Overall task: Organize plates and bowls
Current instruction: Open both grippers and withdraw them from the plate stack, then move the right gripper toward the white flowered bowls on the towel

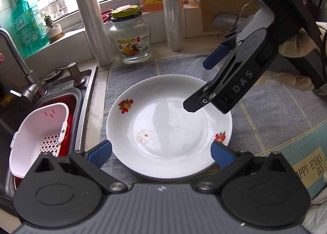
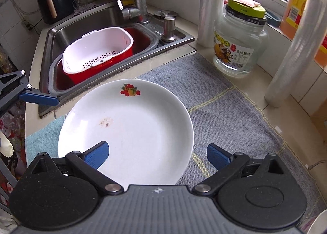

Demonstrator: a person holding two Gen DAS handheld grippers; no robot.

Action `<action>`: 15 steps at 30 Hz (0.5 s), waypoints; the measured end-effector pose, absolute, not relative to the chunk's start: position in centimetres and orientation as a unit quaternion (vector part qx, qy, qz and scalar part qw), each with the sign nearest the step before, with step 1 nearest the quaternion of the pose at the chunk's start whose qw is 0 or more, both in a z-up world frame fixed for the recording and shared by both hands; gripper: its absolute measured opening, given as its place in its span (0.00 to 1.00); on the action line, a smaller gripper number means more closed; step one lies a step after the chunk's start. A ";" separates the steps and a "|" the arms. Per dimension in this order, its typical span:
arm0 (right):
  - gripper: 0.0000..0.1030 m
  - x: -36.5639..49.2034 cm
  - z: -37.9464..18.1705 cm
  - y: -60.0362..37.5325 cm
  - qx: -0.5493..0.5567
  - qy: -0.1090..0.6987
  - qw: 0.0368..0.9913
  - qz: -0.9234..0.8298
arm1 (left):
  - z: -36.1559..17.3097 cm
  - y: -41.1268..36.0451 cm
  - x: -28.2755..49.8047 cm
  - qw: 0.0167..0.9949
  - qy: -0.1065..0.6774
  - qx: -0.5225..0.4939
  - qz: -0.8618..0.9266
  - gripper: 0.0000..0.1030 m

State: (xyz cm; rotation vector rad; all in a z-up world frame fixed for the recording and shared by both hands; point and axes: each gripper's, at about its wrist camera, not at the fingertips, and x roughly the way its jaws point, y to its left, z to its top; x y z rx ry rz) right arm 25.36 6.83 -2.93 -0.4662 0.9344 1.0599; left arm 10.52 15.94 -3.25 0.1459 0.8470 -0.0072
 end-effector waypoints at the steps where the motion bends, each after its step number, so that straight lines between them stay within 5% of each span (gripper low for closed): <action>1: 1.00 25.0 -2.8 6.3 -0.203 0.417 0.750 0.472 | -3.2 16.0 10.6 0.912 0.405 0.067 -0.001 0.99; 15: 1.00 18.8 -4.0 -3.3 -0.141 0.398 0.869 0.258 | -3.7 12.7 11.7 0.924 0.369 0.043 -0.092 0.99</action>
